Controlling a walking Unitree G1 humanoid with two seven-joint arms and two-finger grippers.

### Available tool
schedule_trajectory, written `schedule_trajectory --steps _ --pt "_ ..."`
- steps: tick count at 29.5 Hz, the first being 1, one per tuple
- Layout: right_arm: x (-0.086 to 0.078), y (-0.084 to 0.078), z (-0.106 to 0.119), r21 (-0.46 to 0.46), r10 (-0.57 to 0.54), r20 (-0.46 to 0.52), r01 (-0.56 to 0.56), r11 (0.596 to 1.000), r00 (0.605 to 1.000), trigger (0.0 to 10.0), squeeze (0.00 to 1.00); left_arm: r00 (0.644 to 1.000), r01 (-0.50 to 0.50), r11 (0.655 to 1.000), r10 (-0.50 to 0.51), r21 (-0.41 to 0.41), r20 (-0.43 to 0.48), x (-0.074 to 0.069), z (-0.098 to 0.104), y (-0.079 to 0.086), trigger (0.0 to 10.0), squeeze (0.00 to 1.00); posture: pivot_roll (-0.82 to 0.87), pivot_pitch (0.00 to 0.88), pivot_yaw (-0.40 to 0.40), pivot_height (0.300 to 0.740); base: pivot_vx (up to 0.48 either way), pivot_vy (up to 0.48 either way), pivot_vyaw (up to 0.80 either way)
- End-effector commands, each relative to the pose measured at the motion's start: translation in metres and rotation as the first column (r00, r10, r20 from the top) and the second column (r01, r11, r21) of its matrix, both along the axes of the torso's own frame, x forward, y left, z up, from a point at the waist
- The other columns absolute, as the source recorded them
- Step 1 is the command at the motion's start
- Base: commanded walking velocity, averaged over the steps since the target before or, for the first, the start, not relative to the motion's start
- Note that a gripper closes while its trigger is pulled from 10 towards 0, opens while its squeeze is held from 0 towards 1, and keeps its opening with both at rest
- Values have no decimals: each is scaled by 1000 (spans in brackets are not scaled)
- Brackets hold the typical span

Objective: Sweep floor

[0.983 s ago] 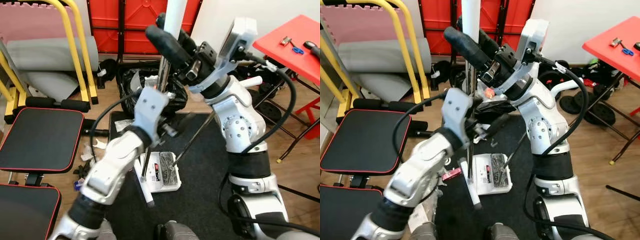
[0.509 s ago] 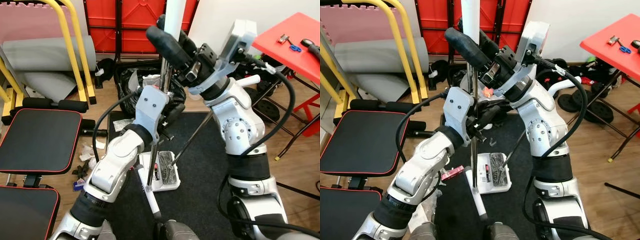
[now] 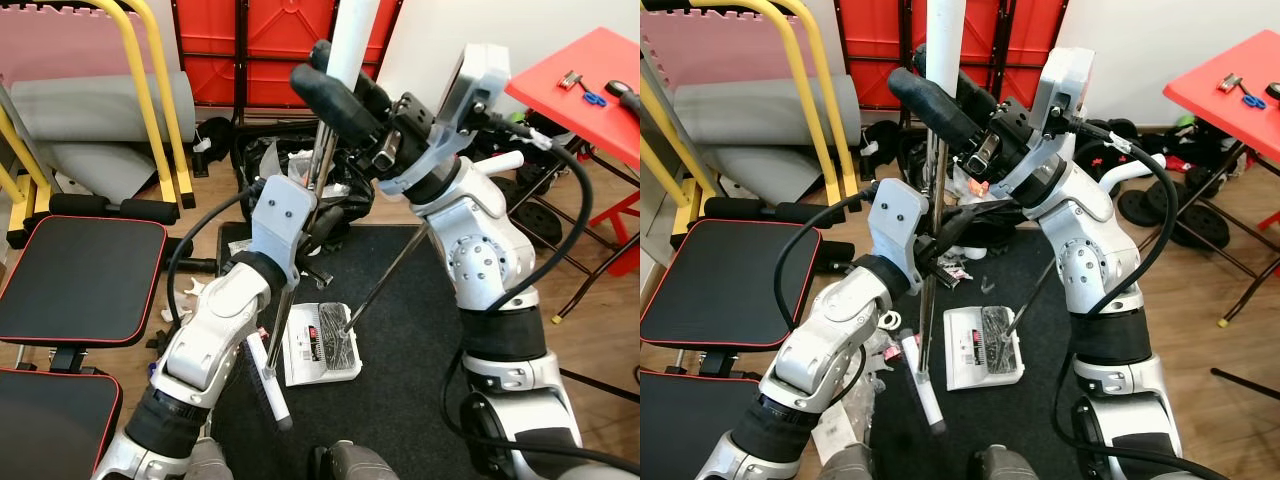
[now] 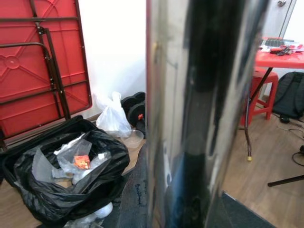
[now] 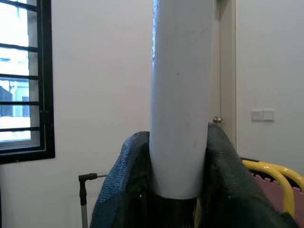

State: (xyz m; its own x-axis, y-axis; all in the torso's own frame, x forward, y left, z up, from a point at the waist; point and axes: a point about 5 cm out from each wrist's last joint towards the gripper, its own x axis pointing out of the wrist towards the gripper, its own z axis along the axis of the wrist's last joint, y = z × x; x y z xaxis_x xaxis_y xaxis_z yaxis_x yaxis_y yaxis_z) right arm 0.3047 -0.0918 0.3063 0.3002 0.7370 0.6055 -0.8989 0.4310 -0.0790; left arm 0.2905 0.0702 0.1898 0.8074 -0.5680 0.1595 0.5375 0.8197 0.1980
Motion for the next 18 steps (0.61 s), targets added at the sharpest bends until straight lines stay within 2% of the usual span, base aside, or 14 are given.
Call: schedule_trajectory --steps 1,2,5,6,7,8,10,11,13,14,15,16,17,18 --pt "2 -13 6 20 -90 10 90 996 996 10000 953 1000 0 999 1 37 -17 -1 -10 -1 0 0 -126 140 -143 740 0 0 0" --pt "3 -13 4 14 -105 3 105 994 994 10000 1000 1000 -25 999 26 43 -14 1 -10 1 0 0 -127 140 -143 740 0 0 0" --pt "6 -16 1 -6 -151 -2 151 988 989 10000 1000 985 -173 980 174 96 -2 12 -13 15 431 0 -128 141 -144 740 0 0 0" --pt "6 -16 1 -6 -151 -2 151 988 989 10000 1000 985 -173 980 174 96 -2 12 -13 15 431 0 -128 141 -144 740 0 0 0" --pt "6 -18 0 -11 -161 -5 161 987 987 10000 1000 970 -243 963 244 118 3 16 -14 23 314 0 -129 142 -145 740 0 0 0" --pt "6 -18 0 -11 -161 -5 161 987 987 10000 1000 970 -243 963 244 118 3 16 -14 23 314 0 -129 142 -145 740 0 0 0" --pt "5 -25 -2 -16 -181 -16 181 983 983 10000 1000 914 -404 898 406 173 26 25 -15 46 0 0 -132 143 -144 740 0 0 0" --pt "4 -28 -3 -13 -193 -25 193 981 981 10000 1000 864 -500 839 501 217 55 29 -16 61 0 0 -134 143 -143 740 0 0 0" --pt "1 -30 -3 4 -191 -45 191 982 981 10000 1000 801 -592 761 592 265 89 33 -18 76 0 0 -138 143 -143 740 0 0 0" --pt "1 -30 -3 4 -191 -45 191 982 981 10000 1000 801 -592 761 592 265 89 33 -18 76 0 0 -138 143 -143 740 0 0 0" --pt "-1 -29 -3 12 -184 -52 185 983 982 10000 945 784 -613 741 613 275 95 33 -18 78 0 0 -138 143 -143 740 0 0 0" --pt "-3 -24 -2 28 -176 -68 178 984 982 10000 267 776 -622 732 623 278 96 34 -19 77 0 0 -142 142 -142 740 0 0 0" --pt "-3 -16 -1 39 -176 -96 181 983 980 10000 0 769 -632 724 632 277 101 34 -19 75 0 0 -143 141 -143 740 0 0 0" --pt "-4 -10 -1 46 -178 -115 185 982 977 10000 0 765 -637 720 636 275 105 34 -19 73 0 0 -143 141 -143 740 0 0 0"
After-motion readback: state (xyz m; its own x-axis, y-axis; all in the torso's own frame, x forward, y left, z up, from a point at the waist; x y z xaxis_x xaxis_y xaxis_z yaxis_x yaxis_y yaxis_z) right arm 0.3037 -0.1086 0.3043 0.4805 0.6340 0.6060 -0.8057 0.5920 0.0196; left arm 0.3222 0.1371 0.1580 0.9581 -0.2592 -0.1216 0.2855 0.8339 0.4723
